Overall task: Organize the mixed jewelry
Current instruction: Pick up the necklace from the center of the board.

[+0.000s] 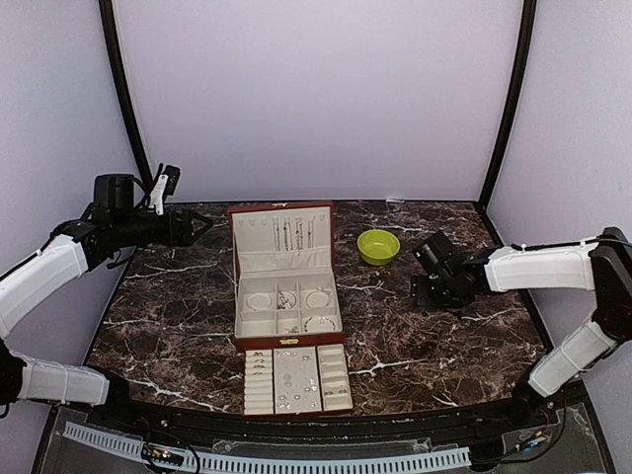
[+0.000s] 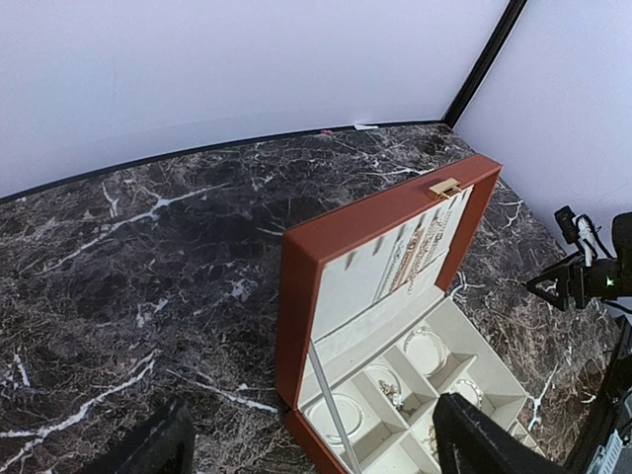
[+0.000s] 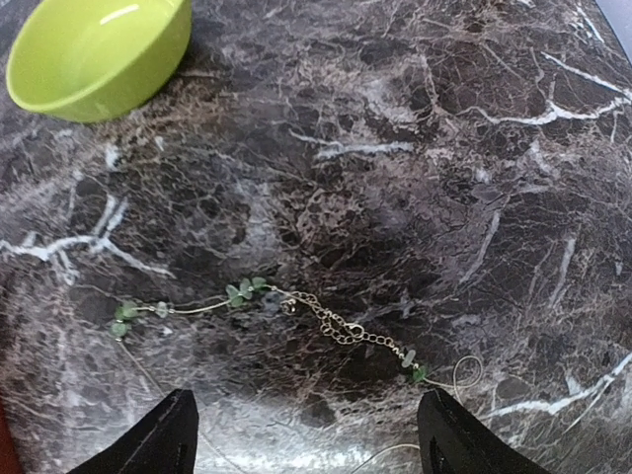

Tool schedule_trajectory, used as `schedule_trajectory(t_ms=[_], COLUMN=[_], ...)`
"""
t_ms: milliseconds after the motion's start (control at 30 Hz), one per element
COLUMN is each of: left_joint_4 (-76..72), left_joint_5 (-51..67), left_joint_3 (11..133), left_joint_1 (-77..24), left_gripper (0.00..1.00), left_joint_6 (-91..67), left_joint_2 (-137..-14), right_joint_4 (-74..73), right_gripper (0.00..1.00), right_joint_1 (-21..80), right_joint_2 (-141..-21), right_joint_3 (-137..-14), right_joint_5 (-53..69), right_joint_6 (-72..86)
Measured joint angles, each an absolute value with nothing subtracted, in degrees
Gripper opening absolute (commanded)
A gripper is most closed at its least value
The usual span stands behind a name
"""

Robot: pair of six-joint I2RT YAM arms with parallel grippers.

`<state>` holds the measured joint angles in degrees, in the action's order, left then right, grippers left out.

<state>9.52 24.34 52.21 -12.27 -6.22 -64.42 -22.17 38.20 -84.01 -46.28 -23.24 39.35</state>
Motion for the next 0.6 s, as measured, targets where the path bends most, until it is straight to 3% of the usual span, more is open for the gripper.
schedule_trajectory(t_ms=[267,600], left_joint_4=[9.50,9.50], left_joint_5=[23.53,23.53], left_joint_3=[52.07,52.03], left_joint_1=[-12.27,-12.27], left_gripper=[0.84,0.83], left_joint_6=[-6.15,-6.15], left_joint_2=[-63.77,-63.81], right_joint_4=[-20.08,-16.27], right_gripper=[0.64,0.44], right_joint_1=[33.78,31.09], right_joint_2=[-88.62,-90.89], right_joint_3=[-43.53,-43.03], right_joint_5=[-21.32,-18.98], right_joint_6=[36.58,32.67])
